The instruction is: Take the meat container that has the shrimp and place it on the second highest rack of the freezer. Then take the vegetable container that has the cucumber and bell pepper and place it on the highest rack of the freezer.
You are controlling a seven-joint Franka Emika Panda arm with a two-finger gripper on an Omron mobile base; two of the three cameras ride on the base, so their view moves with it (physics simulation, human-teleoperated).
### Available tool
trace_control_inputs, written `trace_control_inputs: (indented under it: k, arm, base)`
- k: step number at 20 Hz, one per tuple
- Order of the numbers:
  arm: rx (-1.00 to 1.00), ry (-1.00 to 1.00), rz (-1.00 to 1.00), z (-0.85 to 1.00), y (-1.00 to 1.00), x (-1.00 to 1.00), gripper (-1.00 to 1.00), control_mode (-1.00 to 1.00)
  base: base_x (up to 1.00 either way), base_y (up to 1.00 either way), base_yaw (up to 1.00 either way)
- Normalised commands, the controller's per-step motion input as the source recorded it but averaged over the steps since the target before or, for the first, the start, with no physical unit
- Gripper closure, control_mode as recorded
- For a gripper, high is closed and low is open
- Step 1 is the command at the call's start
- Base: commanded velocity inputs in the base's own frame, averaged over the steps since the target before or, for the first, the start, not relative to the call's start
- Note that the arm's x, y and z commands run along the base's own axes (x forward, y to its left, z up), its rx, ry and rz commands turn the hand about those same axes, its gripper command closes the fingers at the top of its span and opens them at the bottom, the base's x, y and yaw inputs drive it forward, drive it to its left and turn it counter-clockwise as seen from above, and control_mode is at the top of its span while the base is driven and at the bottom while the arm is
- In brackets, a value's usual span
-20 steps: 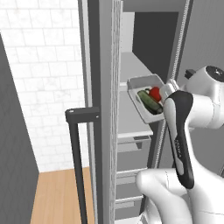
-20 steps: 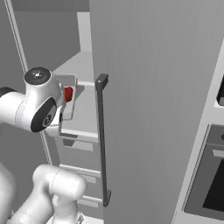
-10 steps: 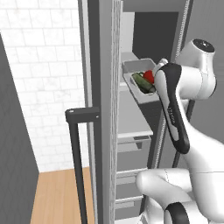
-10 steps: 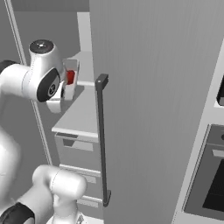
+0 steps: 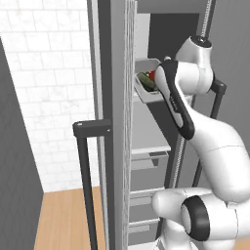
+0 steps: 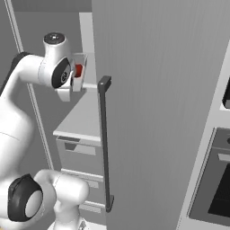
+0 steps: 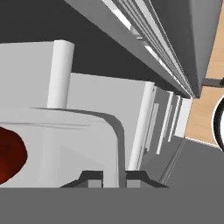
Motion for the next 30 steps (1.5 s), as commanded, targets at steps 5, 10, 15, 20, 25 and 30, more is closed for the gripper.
trace_control_inputs:
  k: [5, 10, 15, 20, 25, 30]
  arm:
    - [-0.02, 0.0, -0.1, 0.0, 0.0, 0.8, 1.0, -1.0]
    - [-0.01, 0.0, -0.1, 0.0, 0.0, 0.8, 1.0, -1.0]
    - [0.0, 0.01, -0.02, 0.0, 0.0, 0.9, 1.0, -1.0]
    - [0.0, 0.05, 0.0, -0.01, 0.0, 0.97, 1.0, -1.0]
    - [-0.02, 0.02, 0.0, -0.13, 0.0, 0.76, -1.0, -1.0]
    - [-0.06, -0.13, 0.0, -0.23, 0.0, -0.36, -1.0, -1.0]
  base:
    - [0.0, 0.0, 0.0]
    - [0.0, 0.0, 0.0]
    - [0.0, 0.0, 0.0]
    - [0.0, 0.0, 0.0]
    - [0.0, 0.0, 0.0]
    - [0.0, 0.0, 0.0]
